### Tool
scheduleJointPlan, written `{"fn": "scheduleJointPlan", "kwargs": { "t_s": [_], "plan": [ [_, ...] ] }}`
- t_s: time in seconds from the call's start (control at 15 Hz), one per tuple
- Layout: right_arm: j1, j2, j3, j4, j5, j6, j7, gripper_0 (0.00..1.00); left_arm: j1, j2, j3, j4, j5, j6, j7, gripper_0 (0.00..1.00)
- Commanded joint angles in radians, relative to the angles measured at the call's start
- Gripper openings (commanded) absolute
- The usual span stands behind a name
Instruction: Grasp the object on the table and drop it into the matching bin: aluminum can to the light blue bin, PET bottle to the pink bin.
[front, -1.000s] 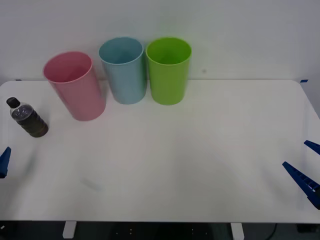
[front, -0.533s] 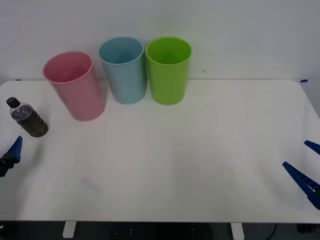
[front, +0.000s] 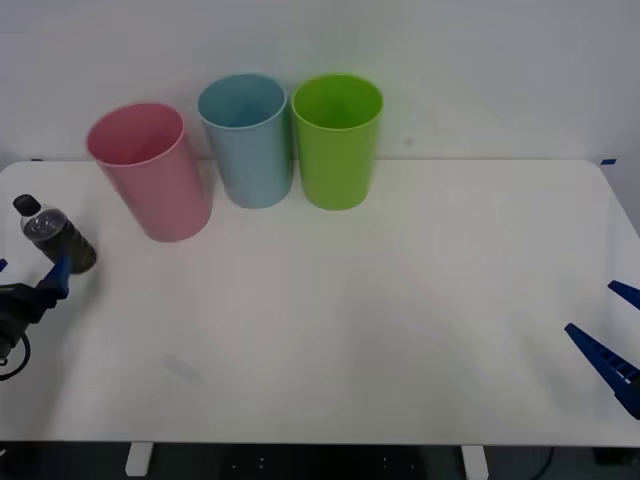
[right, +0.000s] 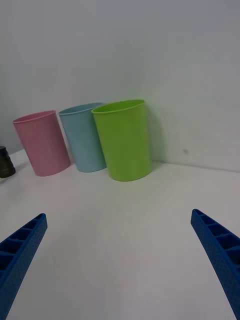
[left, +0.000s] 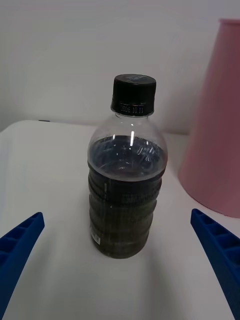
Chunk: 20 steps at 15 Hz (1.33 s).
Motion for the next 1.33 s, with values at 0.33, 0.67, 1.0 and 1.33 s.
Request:
{"fn": "scheduleJointPlan", "kwargs": {
  "t_s": [0.33, 0.67, 1.0, 1.33],
  "plan": [
    [0.0, 0.0, 0.0, 0.0, 0.0, 0.0, 0.0, 1.0, -0.115, 0.0, 0.006, 0.1, -0.079, 0.041, -0.005, 1.0],
    [0.0, 0.0, 0.0, 0.0, 0.0, 0.0, 0.0, 1.0, -0.19, 0.0, 0.012, 0.178, -0.135, 0.076, -0.005, 1.0],
    [0.0, 0.0, 0.0, 0.0, 0.0, 0.0, 0.0, 1.0, -0.246, 0.0, 0.012, 0.238, -0.172, 0.122, -0.011, 1.0],
    [0.0, 0.0, 0.0, 0.0, 0.0, 0.0, 0.0, 1.0, -0.274, 0.0, 0.007, 0.264, -0.185, 0.153, -0.012, 1.0]
  ]
}}
